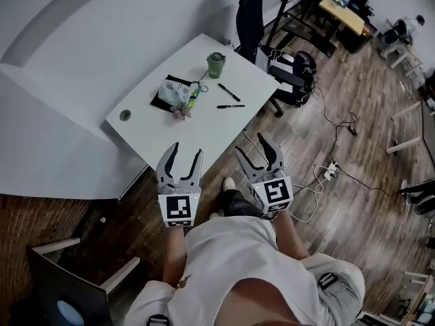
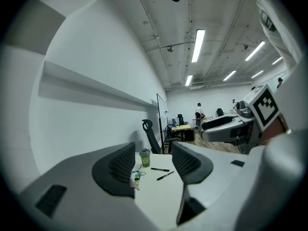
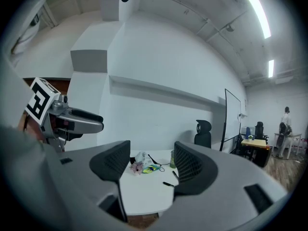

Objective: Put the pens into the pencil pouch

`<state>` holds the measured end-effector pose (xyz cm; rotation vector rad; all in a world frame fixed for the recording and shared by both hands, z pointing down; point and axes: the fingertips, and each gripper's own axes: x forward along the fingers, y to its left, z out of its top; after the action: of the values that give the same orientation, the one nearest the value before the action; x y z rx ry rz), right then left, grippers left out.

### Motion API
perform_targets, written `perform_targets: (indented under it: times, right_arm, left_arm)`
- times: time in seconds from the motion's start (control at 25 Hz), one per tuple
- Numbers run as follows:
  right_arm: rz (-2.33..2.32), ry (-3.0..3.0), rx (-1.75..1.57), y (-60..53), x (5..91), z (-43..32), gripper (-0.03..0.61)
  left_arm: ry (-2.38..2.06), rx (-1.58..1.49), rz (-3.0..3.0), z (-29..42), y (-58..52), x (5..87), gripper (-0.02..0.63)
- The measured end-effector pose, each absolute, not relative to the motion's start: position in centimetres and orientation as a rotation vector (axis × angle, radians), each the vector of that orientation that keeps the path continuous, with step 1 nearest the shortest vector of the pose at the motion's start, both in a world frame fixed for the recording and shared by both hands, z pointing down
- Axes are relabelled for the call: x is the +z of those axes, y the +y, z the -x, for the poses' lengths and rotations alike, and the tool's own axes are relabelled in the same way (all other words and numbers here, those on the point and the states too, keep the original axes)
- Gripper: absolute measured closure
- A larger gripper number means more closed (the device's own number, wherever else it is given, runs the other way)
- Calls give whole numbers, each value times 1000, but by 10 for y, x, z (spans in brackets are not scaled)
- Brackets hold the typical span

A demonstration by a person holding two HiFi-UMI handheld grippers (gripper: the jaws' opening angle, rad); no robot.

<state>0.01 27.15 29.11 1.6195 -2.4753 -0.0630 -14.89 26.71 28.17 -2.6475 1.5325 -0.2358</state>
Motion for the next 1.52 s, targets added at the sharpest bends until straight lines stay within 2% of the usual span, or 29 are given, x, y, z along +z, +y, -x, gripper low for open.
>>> perform_targets:
  times: [0.76, 1.52]
  right_arm:
    - [-1441, -2623, -45, 134, 291, -46, 290]
    - [-1347, -2656, 49, 51, 314, -48, 252]
  left_arm:
    - [1673, -308, 2531, 94, 145, 276, 368]
    - [1617, -406, 2624, 79, 57, 307, 304]
